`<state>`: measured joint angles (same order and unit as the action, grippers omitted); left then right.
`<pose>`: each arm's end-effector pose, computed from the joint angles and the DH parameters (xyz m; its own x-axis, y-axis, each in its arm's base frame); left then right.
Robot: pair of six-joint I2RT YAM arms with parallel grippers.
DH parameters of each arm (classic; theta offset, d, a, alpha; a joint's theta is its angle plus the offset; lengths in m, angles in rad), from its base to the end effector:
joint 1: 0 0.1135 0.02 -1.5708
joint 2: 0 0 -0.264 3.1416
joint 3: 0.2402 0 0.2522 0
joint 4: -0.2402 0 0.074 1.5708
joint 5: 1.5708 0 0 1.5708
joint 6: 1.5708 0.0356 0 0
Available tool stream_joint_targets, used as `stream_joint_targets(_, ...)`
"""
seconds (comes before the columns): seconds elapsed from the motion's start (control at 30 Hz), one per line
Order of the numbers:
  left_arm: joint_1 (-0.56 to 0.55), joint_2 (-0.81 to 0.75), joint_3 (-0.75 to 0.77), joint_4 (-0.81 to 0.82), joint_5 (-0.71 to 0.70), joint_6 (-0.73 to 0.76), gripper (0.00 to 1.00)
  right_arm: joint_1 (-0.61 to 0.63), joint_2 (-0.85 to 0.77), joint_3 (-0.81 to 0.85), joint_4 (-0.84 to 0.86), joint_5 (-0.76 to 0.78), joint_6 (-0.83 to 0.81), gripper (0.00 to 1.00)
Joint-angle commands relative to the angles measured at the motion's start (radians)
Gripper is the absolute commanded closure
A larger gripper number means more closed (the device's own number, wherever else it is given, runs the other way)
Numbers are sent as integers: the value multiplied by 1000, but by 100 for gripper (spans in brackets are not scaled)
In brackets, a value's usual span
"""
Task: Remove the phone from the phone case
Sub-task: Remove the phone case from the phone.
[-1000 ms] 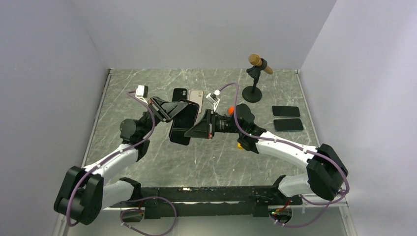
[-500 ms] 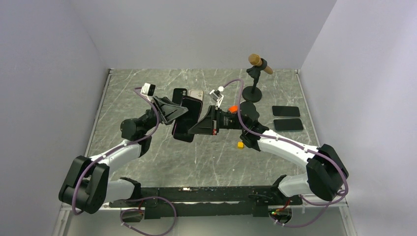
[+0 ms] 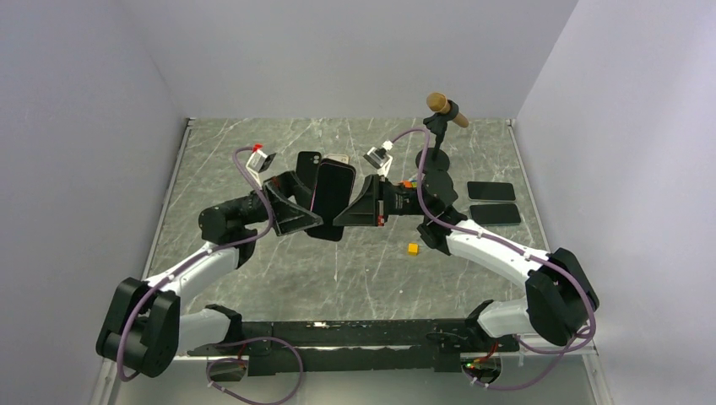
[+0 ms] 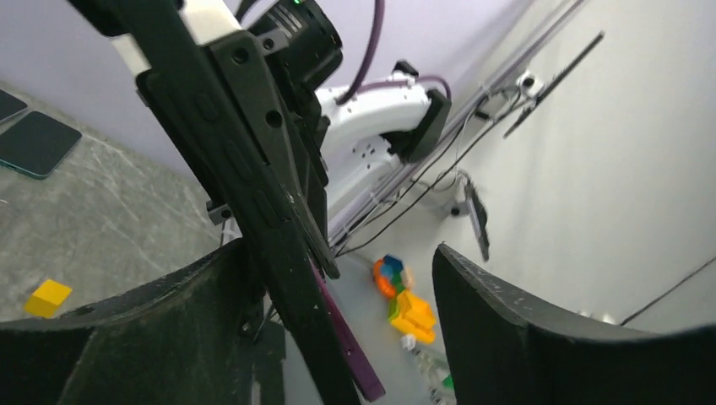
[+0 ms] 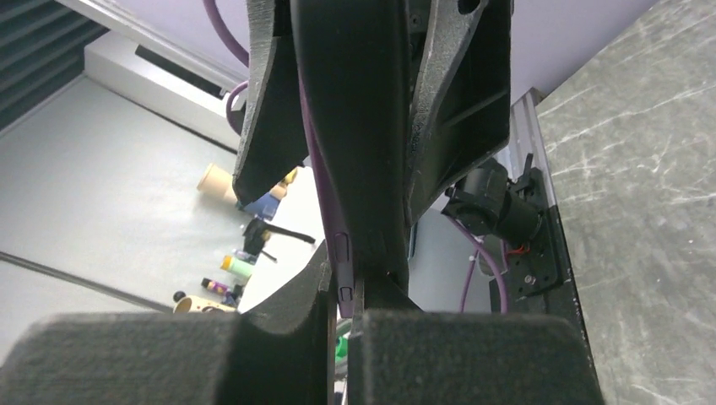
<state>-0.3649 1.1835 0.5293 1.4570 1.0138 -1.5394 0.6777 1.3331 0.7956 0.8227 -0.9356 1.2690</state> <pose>0.1907 -0.1052 0.3233 -0.7181 -0.2913 -0.6321 0.6948 -0.2477 -0.6752 0.2081 0.2043 0.3230 -0.8646 0.0313 -0.5015 -0.4987 -0.1750 0.8489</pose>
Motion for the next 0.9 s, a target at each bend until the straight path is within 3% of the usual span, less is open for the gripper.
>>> stream_joint_targets(0.0,-13,-56,46,207,229,57,16,-30,-27,32,101,1,39,100)
stream_joint_targets(0.1,-14,-74,46,207,280,84,12,-30,-27,39,117,-23,54,100)
stream_joint_targets(0.3,-15,-99,40,208,301,119,17,-30,-23,31,199,-72,97,100)
stream_joint_targets(0.47,-16,-98,43,208,314,126,30,-31,-18,27,289,-106,150,100)
stream_joint_targets(0.57,-17,-83,52,207,310,122,43,-29,-24,27,294,-120,136,100)
stream_joint_targets(0.7,-20,-68,64,207,286,120,52,-30,-29,26,268,-130,106,100)
stream_joint_targets(0.77,-12,-53,64,206,265,108,62,-28,-21,23,239,-126,84,100)
stream_joint_targets(0.87,-9,-37,32,207,210,94,65,-25,-10,7,228,-115,64,100)
